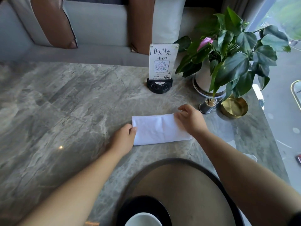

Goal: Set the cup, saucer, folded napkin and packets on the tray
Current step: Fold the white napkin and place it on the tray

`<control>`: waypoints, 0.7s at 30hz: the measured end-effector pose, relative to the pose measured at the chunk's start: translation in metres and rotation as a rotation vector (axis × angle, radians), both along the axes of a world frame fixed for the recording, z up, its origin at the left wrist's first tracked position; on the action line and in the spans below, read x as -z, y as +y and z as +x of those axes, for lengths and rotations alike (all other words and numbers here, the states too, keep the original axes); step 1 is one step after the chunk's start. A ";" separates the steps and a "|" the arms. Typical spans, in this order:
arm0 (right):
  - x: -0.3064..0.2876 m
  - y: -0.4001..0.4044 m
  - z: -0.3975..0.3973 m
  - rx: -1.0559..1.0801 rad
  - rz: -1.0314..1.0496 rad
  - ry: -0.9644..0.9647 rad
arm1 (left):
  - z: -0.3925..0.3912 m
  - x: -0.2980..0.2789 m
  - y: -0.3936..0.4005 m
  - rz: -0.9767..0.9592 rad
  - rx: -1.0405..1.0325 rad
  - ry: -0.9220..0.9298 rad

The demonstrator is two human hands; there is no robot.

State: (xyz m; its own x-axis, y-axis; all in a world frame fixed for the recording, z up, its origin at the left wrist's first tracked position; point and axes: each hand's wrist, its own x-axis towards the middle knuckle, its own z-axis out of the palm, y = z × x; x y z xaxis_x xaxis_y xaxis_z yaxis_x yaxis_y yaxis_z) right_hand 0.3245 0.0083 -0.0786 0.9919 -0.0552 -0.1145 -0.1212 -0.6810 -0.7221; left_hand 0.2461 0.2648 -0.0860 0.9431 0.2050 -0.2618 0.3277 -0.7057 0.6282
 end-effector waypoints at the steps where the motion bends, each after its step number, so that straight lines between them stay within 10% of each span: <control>1: 0.004 0.001 0.004 0.005 -0.035 0.010 | 0.002 0.002 0.000 0.033 0.000 0.015; 9: 0.011 0.004 -0.002 -0.026 -0.403 -0.162 | 0.008 0.006 -0.004 0.302 0.034 -0.008; 15: 0.019 0.002 -0.041 -0.423 -0.610 -0.433 | 0.001 0.003 -0.020 0.555 0.393 -0.590; 21: 0.037 0.011 -0.027 -0.604 -0.746 -0.131 | 0.015 0.025 -0.024 0.670 0.711 -0.204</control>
